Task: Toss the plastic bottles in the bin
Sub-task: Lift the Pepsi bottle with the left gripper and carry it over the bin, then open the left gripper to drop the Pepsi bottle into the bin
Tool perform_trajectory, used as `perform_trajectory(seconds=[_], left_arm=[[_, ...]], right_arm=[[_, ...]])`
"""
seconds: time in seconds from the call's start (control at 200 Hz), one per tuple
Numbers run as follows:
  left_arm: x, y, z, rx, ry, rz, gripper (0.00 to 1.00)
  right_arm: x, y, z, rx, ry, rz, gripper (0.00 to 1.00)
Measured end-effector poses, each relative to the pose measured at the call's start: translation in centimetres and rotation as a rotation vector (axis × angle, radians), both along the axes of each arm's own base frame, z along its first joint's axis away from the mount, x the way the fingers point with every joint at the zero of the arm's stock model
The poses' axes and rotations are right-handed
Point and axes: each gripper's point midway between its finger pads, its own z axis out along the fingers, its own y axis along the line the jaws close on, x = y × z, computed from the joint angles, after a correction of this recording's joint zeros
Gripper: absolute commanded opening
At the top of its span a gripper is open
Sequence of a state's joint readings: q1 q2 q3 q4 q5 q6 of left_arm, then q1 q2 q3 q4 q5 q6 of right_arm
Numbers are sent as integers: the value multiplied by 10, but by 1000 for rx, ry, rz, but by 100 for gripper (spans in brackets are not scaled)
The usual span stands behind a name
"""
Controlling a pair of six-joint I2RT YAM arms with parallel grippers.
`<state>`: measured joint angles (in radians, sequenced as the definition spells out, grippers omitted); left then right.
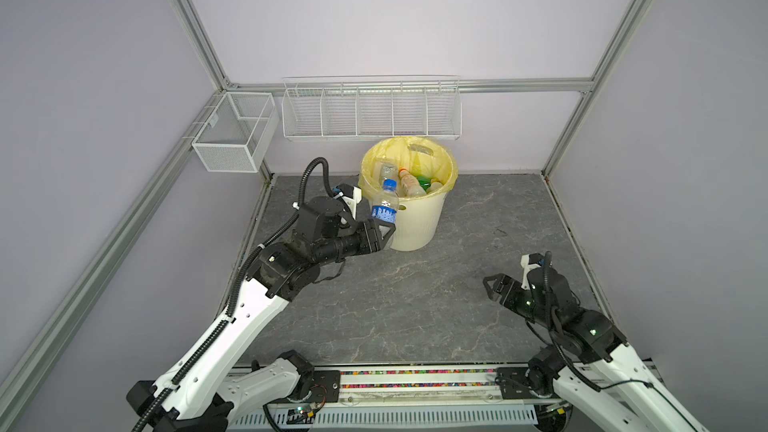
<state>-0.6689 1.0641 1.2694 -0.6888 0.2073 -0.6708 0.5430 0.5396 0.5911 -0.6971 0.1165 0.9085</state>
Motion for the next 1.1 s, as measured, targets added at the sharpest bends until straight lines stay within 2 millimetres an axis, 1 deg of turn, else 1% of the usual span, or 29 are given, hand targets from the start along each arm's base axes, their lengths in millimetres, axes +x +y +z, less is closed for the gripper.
perform_trajectory(seconds=[0.165,0.26,0.36,0.43,0.47,0.51,0.55,0.565,0.59,0.6,0.61,0.68,0.77,0.84,0.91,1.005,1.1], left_arm=[[2,-1,-2,-4,17,8,40],[11,-9,-4,12,38,8,40],[31,-24,2,29,45,3,41],[50,-38,11,35,36,8,41],[65,-46,19,37,21,19,44],[78,-54,25,38,10,28,49],[93,-62,30,39,-3,40,57],[97,-65,33,36,-8,40,72],[107,-71,34,36,-11,44,88],[110,-73,34,39,-12,44,97],[113,-75,34,44,-14,41,100],[137,-89,33,56,-5,46,99],[160,-101,30,86,6,48,99],[168,-101,30,112,5,61,99],[166,-94,38,129,-10,74,99],[156,-78,62,119,-51,90,99],[142,-54,94,95,-109,116,99]], right_arm=[[0,0,0,0,1,0,88],[0,0,0,0,0,0,88],[0,0,0,1,0,0,88],[0,0,0,1,-1,0,88],[0,0,1,3,-3,-1,88],[-1,0,1,6,-7,-1,88],[-1,-1,2,9,-9,-3,88],[-1,-1,2,10,-10,-4,88],[-1,-1,3,11,-12,-4,88],[-1,-1,3,11,-13,-5,88],[-1,-1,3,11,-13,-5,88],[-1,-2,4,15,-18,-8,88],[-2,-4,5,10,-25,-17,88],[-4,-7,4,1,-24,-25,88],[-6,-10,4,-6,-24,-31,88],[-7,-13,5,-8,-33,-38,88],[-7,-15,6,-10,-40,-43,88]])
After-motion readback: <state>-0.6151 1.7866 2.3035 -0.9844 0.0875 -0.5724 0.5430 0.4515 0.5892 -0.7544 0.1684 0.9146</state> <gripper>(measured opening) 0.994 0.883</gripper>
